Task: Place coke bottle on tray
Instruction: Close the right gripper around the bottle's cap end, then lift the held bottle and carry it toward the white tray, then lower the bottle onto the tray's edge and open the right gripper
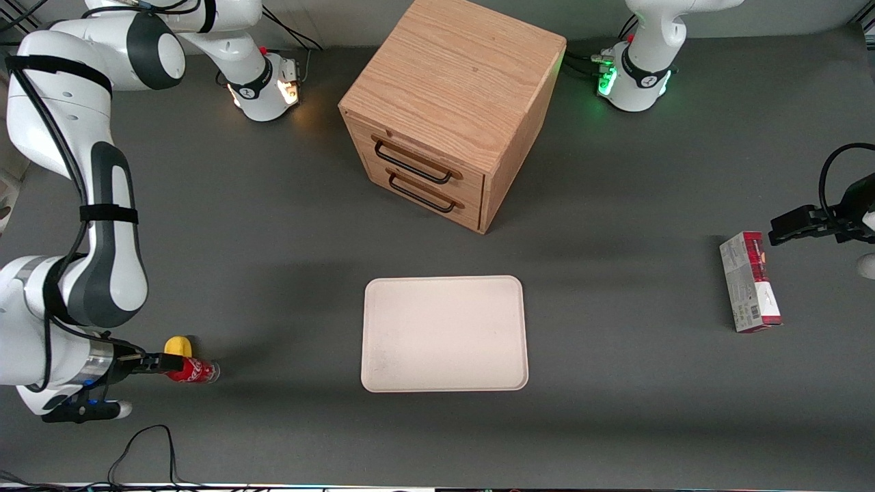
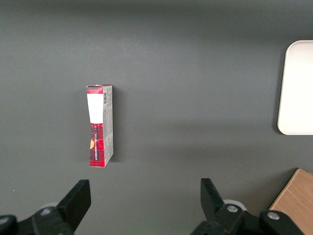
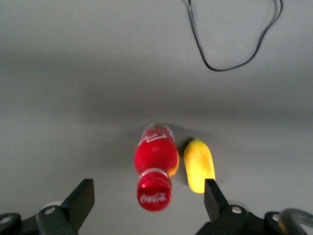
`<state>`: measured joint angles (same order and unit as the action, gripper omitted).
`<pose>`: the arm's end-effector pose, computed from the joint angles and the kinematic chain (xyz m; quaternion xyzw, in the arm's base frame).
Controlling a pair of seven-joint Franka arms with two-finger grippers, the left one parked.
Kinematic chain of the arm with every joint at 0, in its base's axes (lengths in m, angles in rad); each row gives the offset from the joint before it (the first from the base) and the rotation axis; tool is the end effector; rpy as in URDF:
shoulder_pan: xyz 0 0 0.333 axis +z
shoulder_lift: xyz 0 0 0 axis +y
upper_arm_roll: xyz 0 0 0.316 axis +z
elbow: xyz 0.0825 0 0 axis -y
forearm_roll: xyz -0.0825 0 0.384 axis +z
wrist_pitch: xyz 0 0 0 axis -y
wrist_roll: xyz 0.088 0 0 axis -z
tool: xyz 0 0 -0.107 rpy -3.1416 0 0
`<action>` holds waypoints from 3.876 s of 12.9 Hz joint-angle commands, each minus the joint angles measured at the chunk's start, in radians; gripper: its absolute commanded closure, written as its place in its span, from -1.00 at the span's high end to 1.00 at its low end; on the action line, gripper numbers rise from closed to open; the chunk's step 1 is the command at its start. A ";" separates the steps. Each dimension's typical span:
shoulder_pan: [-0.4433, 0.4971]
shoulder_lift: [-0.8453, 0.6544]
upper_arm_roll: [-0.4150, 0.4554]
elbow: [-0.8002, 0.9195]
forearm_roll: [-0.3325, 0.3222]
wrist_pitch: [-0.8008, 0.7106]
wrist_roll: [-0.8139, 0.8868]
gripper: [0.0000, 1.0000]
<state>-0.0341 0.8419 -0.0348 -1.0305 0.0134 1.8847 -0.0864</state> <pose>0.7699 -0.0429 0.3409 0.9999 0.0126 0.0058 0.0070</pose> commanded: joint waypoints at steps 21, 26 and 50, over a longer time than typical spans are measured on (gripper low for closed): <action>0.005 -0.053 -0.005 0.016 0.000 -0.117 -0.042 -1.00; 0.025 -0.271 -0.004 0.044 0.003 -0.450 -0.001 -1.00; 0.408 0.022 0.105 0.164 -0.035 -0.023 0.850 -1.00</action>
<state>0.3521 0.8130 0.0758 -0.9278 0.0101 1.8323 0.7103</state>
